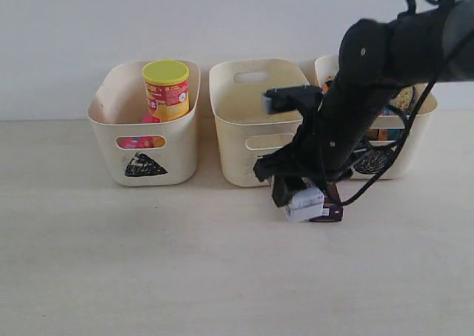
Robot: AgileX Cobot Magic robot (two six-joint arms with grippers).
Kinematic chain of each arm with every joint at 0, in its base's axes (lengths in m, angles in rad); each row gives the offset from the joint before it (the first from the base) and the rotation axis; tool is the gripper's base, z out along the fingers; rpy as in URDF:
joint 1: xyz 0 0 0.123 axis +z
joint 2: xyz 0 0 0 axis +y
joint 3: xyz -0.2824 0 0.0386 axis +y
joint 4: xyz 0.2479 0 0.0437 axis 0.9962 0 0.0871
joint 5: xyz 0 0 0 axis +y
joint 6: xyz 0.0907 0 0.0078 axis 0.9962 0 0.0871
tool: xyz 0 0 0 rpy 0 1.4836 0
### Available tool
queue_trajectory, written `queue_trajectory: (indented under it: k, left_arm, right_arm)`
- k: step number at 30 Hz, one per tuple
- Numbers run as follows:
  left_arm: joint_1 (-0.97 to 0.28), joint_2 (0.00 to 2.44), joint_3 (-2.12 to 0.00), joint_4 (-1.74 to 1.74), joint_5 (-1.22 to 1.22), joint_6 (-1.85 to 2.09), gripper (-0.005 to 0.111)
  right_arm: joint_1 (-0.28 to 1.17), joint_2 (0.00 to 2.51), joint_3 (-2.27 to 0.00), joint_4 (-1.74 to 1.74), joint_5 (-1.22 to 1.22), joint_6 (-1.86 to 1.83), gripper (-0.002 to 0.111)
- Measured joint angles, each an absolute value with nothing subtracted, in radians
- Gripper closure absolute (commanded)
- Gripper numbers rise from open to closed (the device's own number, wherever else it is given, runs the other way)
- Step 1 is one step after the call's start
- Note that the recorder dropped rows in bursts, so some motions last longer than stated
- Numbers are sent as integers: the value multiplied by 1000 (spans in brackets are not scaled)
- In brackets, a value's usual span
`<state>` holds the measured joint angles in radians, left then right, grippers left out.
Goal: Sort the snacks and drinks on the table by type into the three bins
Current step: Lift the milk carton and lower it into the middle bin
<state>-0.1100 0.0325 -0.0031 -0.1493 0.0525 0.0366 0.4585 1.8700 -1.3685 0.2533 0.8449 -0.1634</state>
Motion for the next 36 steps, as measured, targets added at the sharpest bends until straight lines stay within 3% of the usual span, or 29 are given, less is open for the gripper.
queue_trajectory:
  k: [13,24,36]
  left_arm:
    - [-110,33,-3,-149,53,37,102]
    - [-110,33,-3,-149,53,37,102]
    - [-110,33,-3,-149,53,37,102]
  right_arm:
    - [458,1773,-1661,249,985,-219,108]
    - [458,1800,-1704,27,658,-186,108]
    - [407,2055,-1818,-27,495,-90,108]
